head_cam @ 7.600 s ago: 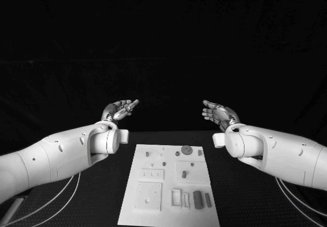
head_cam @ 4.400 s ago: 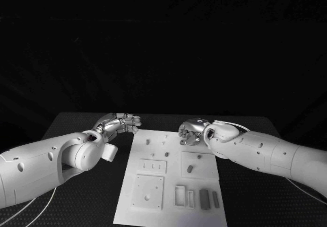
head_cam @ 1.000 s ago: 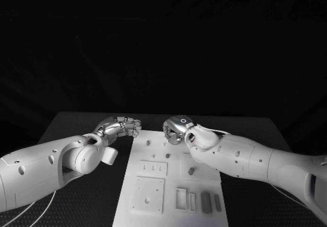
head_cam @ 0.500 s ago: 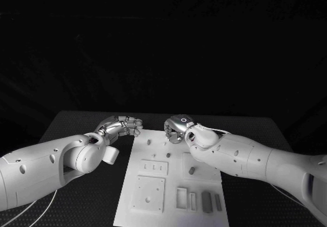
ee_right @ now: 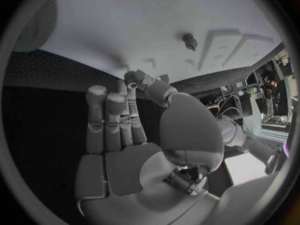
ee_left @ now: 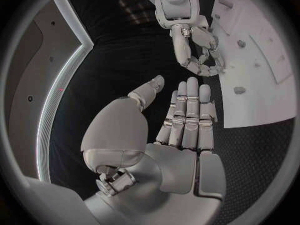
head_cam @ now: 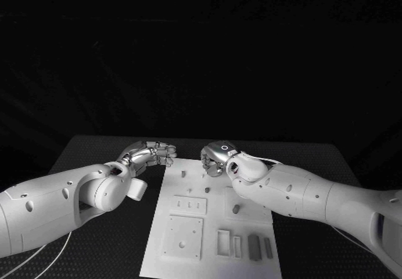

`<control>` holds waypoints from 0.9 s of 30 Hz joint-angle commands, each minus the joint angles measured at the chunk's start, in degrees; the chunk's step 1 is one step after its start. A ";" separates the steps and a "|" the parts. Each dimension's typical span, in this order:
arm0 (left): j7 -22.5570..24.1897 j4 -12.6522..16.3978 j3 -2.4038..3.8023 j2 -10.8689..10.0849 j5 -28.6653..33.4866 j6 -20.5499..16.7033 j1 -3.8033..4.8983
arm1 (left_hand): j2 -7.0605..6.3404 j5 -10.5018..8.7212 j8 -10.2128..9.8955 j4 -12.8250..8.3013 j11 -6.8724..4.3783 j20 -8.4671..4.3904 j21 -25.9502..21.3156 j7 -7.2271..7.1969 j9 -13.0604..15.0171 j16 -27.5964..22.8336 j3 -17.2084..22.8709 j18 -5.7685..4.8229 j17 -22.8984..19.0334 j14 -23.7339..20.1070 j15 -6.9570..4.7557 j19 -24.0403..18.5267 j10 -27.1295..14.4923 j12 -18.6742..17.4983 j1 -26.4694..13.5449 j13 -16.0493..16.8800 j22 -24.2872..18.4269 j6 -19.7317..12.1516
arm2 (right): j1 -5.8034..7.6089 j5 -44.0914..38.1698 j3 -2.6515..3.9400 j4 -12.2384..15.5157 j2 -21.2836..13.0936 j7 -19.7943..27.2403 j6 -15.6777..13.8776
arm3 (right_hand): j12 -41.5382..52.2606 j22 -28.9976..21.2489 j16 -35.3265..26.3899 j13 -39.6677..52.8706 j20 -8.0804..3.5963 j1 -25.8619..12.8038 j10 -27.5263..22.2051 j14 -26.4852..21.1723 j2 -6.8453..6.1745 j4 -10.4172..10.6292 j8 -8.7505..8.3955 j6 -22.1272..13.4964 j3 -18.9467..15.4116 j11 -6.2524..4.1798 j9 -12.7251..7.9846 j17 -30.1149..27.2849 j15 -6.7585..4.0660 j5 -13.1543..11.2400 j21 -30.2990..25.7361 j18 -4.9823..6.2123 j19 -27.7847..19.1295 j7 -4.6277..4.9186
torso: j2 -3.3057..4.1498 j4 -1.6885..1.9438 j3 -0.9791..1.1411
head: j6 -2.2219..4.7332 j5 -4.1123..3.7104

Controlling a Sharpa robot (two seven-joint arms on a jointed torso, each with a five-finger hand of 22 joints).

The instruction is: Assemble the parts on the task board

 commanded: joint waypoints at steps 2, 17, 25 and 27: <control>0.36 0.11 0.07 0.15 -0.21 0.81 0.12 | -0.13 -0.24 -0.25 -0.39 0.21 -0.05 0.39 0.08 0.06 -0.38 -0.01 0.83 0.08 -0.04 0.27 -0.31 0.21 -0.34 -0.59 -0.01 0.88 -0.23 | -0.02 -0.55 -0.06 -0.09 0.21 0.26 1.21 | -0.19 0.94 0.25 0.13 -0.19 0.37 2.87 -0.43 0.25 0.00 0.19 0.37 0.24 -0.36 0.12 -0.10 -0.66 0.39 0.28 3.55 -0.10 -0.10 | -0.03 -0.01 -0.02 | -0.10 0.04; 0.42 0.09 0.08 0.21 -0.21 0.72 0.15 | -0.13 -0.24 -0.26 -0.45 0.21 -0.04 0.42 0.08 0.07 -0.43 0.03 0.83 0.13 -0.02 0.28 -0.32 0.22 -0.38 -0.66 -0.01 0.88 -0.25 | -0.02 0.22 -0.36 -1.44 0.87 0.17 2.04 | -3.07 0.66 -0.47 0.34 0.38 -0.42 -0.85 -1.38 -2.08 0.58 -2.48 -3.27 1.30 1.24 -0.21 -1.10 0.87 0.38 -0.34 3.55 -1.33 1.46 | 0.04 -0.08 -0.04 | 0.01 0.14; 0.36 0.06 0.08 0.19 -0.21 0.72 0.19 | -0.13 -0.24 -0.27 -0.49 0.22 -0.03 0.43 0.09 0.08 -0.45 0.05 0.84 0.16 -0.01 0.28 -0.33 0.23 -0.40 -0.69 0.00 0.88 -0.26 | -0.02 1.22 -0.44 -1.49 0.89 0.31 2.41 | -4.75 0.50 -0.63 -0.01 0.70 -1.12 -4.82 -2.15 -3.91 0.99 -4.44 -6.65 0.49 2.59 -0.60 -1.64 2.14 0.37 -0.91 3.55 -2.00 2.94 | 0.04 -0.10 -0.04 | -0.10 0.17; 0.36 0.02 0.08 0.21 -0.21 0.71 0.19 | -0.17 -0.24 -0.28 -0.57 0.21 -0.04 0.43 0.09 0.09 -0.48 0.08 0.85 0.18 -0.01 0.28 -0.34 0.24 -0.42 -0.68 0.00 0.88 -0.28 | -0.02 1.55 -0.45 -1.47 0.85 0.32 1.97 | -4.70 0.55 -0.46 -0.33 0.83 -1.18 -6.17 -2.13 -4.26 1.13 -4.98 -7.62 0.26 3.05 -0.77 -1.69 2.59 0.37 -0.89 3.55 -2.00 3.37 | 0.04 -0.11 -0.05 | -0.09 0.15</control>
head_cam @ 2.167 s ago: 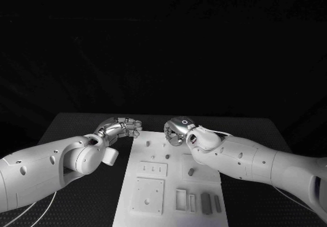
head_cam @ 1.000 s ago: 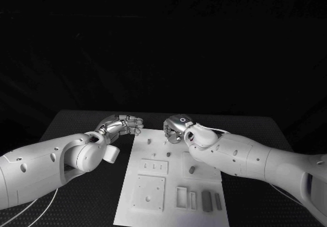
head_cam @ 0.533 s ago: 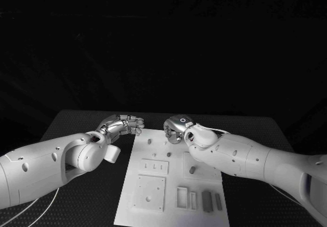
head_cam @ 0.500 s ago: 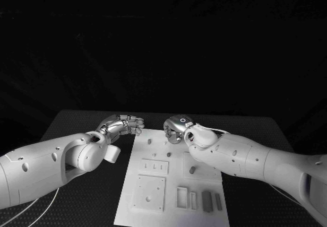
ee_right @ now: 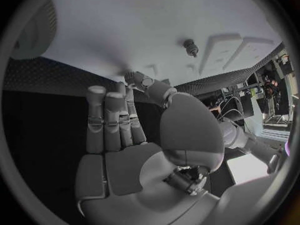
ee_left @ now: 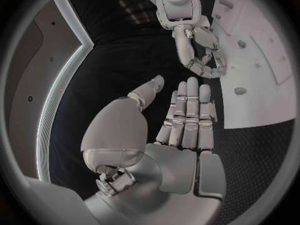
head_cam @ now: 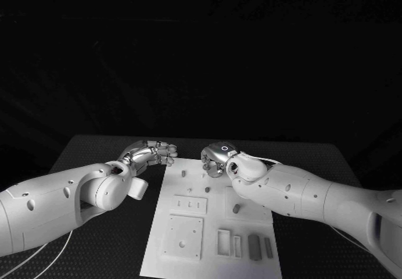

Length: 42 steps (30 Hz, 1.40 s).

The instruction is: Assemble the parts on the task board

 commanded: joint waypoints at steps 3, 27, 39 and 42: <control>0.37 0.05 0.06 0.12 -0.18 0.70 0.11 | 0.06 -0.25 -0.28 -0.46 0.21 -0.04 0.21 0.09 0.10 -0.29 -0.04 0.88 0.09 -0.01 0.28 -0.34 0.24 -0.24 -0.44 0.00 0.89 -0.28 | -0.02 1.19 -0.03 0.18 -0.12 0.22 -0.15 | -0.19 0.60 0.28 -0.77 0.40 -0.35 -3.29 0.28 -1.20 0.33 -1.28 -2.39 -0.73 0.97 -0.45 -0.19 1.37 -0.13 -0.22 3.56 -0.22 1.13 | -0.01 0.00 0.01 | -0.01 -0.02; 1.07 0.17 0.06 -1.31 -0.21 0.53 0.24 | -0.26 -0.30 -0.30 -0.80 0.25 -0.02 0.27 0.10 0.15 -0.44 0.02 0.89 0.23 0.00 0.30 -0.40 0.21 -0.39 -0.53 0.00 0.89 -0.30 | 2.10 12.33 2.70 12.03 -14.61 7.37 -1.58 | 5.70 0.91 1.35 4.09 0.57 -0.29 3.37 0.62 -1.83 1.50 -0.07 -0.11 -3.58 -1.75 0.50 -1.06 -1.21 0.14 0.48 3.57 -0.04 0.19 | 0.03 -0.62 0.13 | 1.10 -0.12; 0.99 -0.11 0.05 -1.12 -0.25 0.89 0.23 | -0.25 -0.31 -0.29 -0.83 0.25 -0.01 0.28 0.09 0.17 -0.46 0.04 0.89 0.25 0.01 0.30 -0.40 0.24 -0.40 -0.55 0.01 0.89 -0.27 | 2.24 17.26 2.77 8.08 -16.17 8.34 8.05 | 38.55 1.25 4.29 36.11 -0.07 -2.31 -3.60 0.19 -0.16 -0.40 -1.82 -1.93 -11.79 -3.51 0.92 0.39 -2.39 4.52 1.67 3.57 0.33 -0.61 | 0.10 -0.53 0.27 | 0.84 -0.07; 0.96 -0.20 0.05 -1.04 -0.26 0.97 0.23 | -0.24 -0.31 -0.29 -0.85 0.24 -0.01 0.29 0.09 0.18 -0.47 0.06 0.89 0.26 0.01 0.30 -0.41 0.25 -0.40 -0.55 0.01 0.88 -0.26 | 2.22 16.91 2.77 7.62 -16.24 7.96 9.79 | 53.41 1.25 8.27 49.78 -0.64 -2.74 -10.63 -1.07 0.27 -0.46 -2.79 -2.70 -12.14 -3.08 0.81 4.15 -2.04 4.20 3.19 3.57 -0.21 -0.25 | 0.09 -0.60 0.22 | 0.65 -0.09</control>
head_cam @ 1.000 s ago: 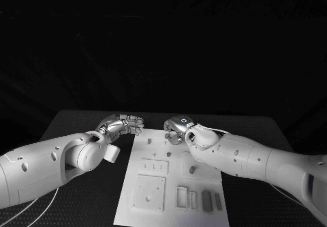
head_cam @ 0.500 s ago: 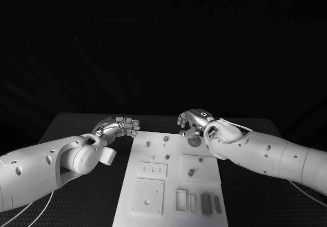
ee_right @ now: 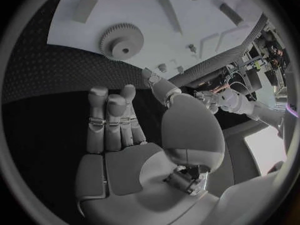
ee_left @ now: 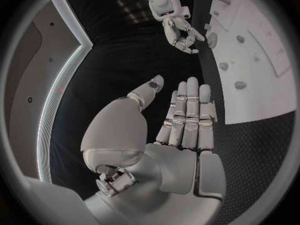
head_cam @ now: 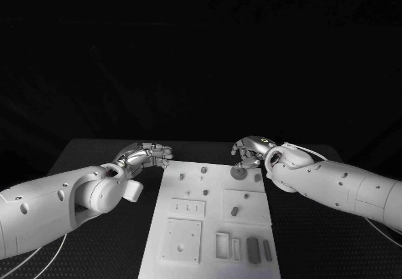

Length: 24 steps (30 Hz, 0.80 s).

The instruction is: Assemble the parts on the task board

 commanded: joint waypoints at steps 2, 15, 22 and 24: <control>0.74 -0.04 0.05 0.23 -0.24 1.01 0.07 | 0.00 -0.32 -0.29 -0.40 0.24 -0.01 0.29 0.09 0.10 -0.26 -0.07 0.92 0.10 0.01 0.30 -0.41 0.26 -0.18 -0.33 0.01 0.86 -0.26 | -0.05 0.88 0.01 -0.70 -0.06 0.45 6.25 | 8.91 1.31 2.86 7.52 -0.83 -1.01 -4.79 -1.31 -0.45 -0.06 -0.68 0.04 -0.45 0.25 0.08 3.13 0.22 0.33 2.21 2.03 -0.30 0.67 | 0.00 -0.03 -0.03 | -0.25 -0.11; 0.67 -0.58 0.02 0.53 -0.24 1.20 0.05 | 0.08 -0.33 -0.29 -0.41 0.24 0.01 0.31 0.09 0.11 -0.31 -0.04 0.91 0.14 0.01 0.32 -0.41 0.29 -0.20 -0.41 0.02 0.85 -0.25 | -1.02 -0.19 0.01 -2.42 0.09 0.22 8.29 | 15.62 1.21 5.38 11.09 -1.65 -2.41 -3.82 -0.72 -0.04 -0.03 -1.22 -0.19 -1.64 0.18 0.33 6.71 0.20 1.23 6.38 2.03 0.26 0.57 | -0.04 0.12 -0.13 | -0.72 -0.64; 0.64 -0.58 0.02 0.52 -0.24 1.23 0.05 | 0.13 -0.33 -0.29 -0.40 0.24 0.02 0.32 0.09 0.12 -0.33 -0.03 0.91 0.17 0.02 0.32 -0.42 0.30 -0.22 -0.47 0.03 0.85 -0.26 | -1.39 -0.19 0.00 -2.33 0.00 0.33 8.97 | 16.39 1.17 5.49 11.54 -1.69 -2.51 -3.24 -0.64 0.29 -0.03 -1.02 0.31 -1.61 0.18 0.43 7.10 0.22 1.42 6.78 2.03 0.25 0.56 | -0.06 0.14 -0.21 | -0.80 -0.66; 0.63 -0.58 0.02 0.48 -0.24 1.24 0.05 | 0.13 -0.33 -0.29 -0.40 0.24 0.02 0.32 0.09 0.13 -0.33 -0.02 0.91 0.17 0.02 0.32 -0.42 0.30 -0.23 -0.48 0.03 0.85 -0.26 | -1.48 -0.19 0.00 -2.38 0.09 0.42 8.94 | 16.48 1.16 5.49 11.58 -1.69 -2.50 -3.22 -0.64 0.41 -0.05 -0.95 0.49 -1.57 0.16 0.47 7.19 0.20 1.47 6.87 2.03 0.22 0.54 | -0.05 0.15 -0.21 | -0.83 -0.67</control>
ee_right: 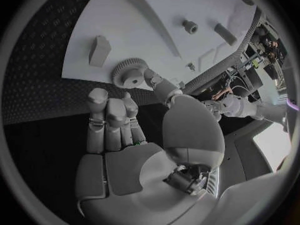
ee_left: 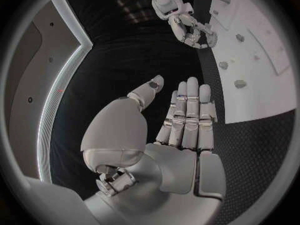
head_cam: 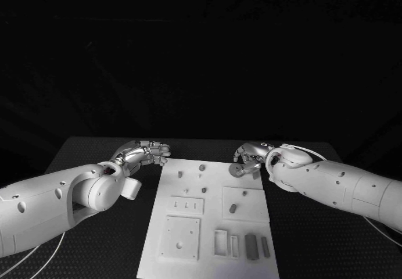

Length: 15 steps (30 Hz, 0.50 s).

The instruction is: Assemble the parts on the task board

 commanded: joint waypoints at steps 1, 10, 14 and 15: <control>0.62 0.06 0.05 0.10 -0.20 0.97 0.06 | 0.14 -0.33 -0.29 -0.41 0.25 0.01 0.32 0.09 0.09 -0.34 -0.02 0.91 0.08 0.02 0.32 -0.42 0.30 -0.23 -0.49 0.03 0.86 -0.26 | -0.23 -0.47 0.01 0.09 0.02 0.41 1.72 | 0.47 1.15 0.29 0.14 -0.77 -0.35 -1.75 0.41 0.20 -0.18 0.03 1.23 -0.12 0.28 0.13 0.18 -0.10 0.33 0.43 2.41 0.28 0.33 | -0.01 0.01 -0.01 | -0.10 0.01; 0.60 -0.01 0.05 0.07 -0.20 0.98 0.06 | 0.19 -0.33 -0.30 -0.41 0.25 0.02 0.33 0.09 0.10 -0.37 0.00 0.91 0.11 0.02 0.33 -0.42 0.31 -0.25 -0.55 0.03 0.86 -0.26 | -0.44 -0.47 0.01 -0.18 -0.04 0.64 2.32 | 0.83 1.04 -0.03 0.07 -0.66 0.64 -1.62 0.55 1.06 0.04 0.69 3.30 2.21 -0.16 0.32 0.83 -0.48 -0.94 1.03 2.41 -0.03 -0.14 | -0.01 0.03 -0.04 | -0.18 -0.06; 0.59 -0.01 0.05 0.09 -0.20 0.98 0.06 | 0.21 -0.33 -0.30 -0.40 0.25 0.02 0.34 0.10 0.10 -0.38 0.01 0.91 0.12 0.03 0.33 -0.43 0.32 -0.26 -0.59 0.03 0.86 -0.26 | -0.52 -0.43 0.01 -0.21 0.01 0.70 2.60 | 0.70 0.99 -0.27 -0.19 -0.56 1.18 -1.85 0.61 1.38 0.35 0.68 3.81 4.21 -0.31 0.23 1.10 -0.62 -1.66 1.20 2.41 -0.19 -0.30 | 0.03 0.04 -0.03 | -0.20 -0.06; 0.58 -0.02 0.05 0.10 -0.20 0.97 0.06 | 0.22 -0.33 -0.30 -0.40 0.25 0.02 0.34 0.10 0.10 -0.38 0.01 0.91 0.12 0.03 0.33 -0.43 0.32 -0.26 -0.60 0.03 0.85 -0.26 | -0.54 -0.43 0.01 -0.23 0.03 0.70 2.74 | 0.63 0.99 -0.33 -0.27 -0.54 1.33 -1.96 0.63 1.48 0.40 0.67 3.93 4.75 -0.34 0.21 1.17 -0.65 -1.68 1.24 2.41 -0.24 -0.33 | 0.02 0.06 -0.02 | -0.20 -0.06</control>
